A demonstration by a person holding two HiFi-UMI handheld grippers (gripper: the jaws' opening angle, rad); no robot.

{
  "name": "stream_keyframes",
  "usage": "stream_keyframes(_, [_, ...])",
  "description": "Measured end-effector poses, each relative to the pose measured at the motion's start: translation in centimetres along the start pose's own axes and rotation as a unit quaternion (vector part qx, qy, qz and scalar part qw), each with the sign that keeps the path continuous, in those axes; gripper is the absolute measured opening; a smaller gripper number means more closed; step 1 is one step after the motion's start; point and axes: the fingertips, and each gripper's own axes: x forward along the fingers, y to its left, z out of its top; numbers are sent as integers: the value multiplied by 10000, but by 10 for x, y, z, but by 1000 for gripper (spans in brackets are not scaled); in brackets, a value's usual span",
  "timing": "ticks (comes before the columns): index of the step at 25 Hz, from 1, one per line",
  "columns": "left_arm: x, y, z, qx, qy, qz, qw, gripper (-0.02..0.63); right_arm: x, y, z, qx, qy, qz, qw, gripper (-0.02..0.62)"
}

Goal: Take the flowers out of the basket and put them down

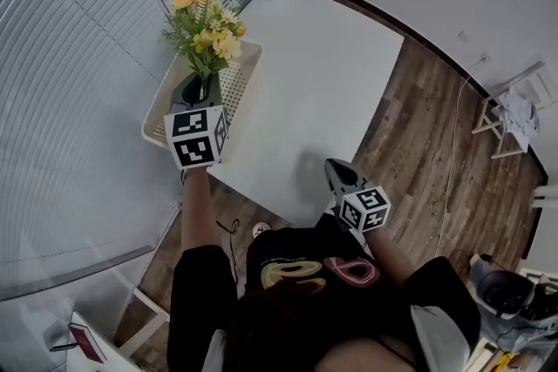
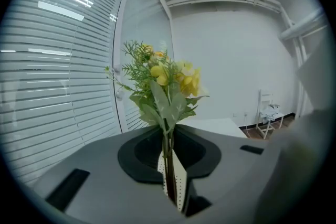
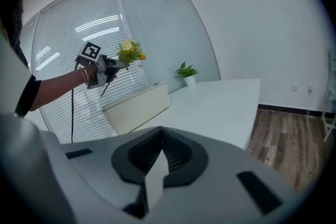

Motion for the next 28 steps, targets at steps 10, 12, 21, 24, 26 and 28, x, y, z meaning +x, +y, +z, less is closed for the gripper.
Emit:
stream_keyframes(10, [-28, -31, 8, -69, -60, -238, 9997, 60, -15, -3, -1, 11, -92, -120, 9999, 11])
stream_keyframes(12, [-32, -38, 6, -94, -63, -314, 9994, 60, -17, -4, -1, 11, -118, -145, 9998, 11])
stream_keyframes(21, [-40, -73, -11, -110, 43, -675, 9977, 60, -20, -2, -3, -1, -165, -221, 9996, 11])
stream_keyframes(24, [-42, -81, -16, -93, 105, -776, 9969, 60, -23, -2, -3, 12, -197, -265, 9995, 11])
stream_keyframes(26, [-43, -87, -19, -179, 136, -884, 9958, 60, -25, -2, -4, 23, -210, -292, 9994, 11])
stream_keyframes(28, [-43, -94, -23, -235, 180, -994, 9946, 60, -26, -1, -4, 43, -218, -322, 9992, 11])
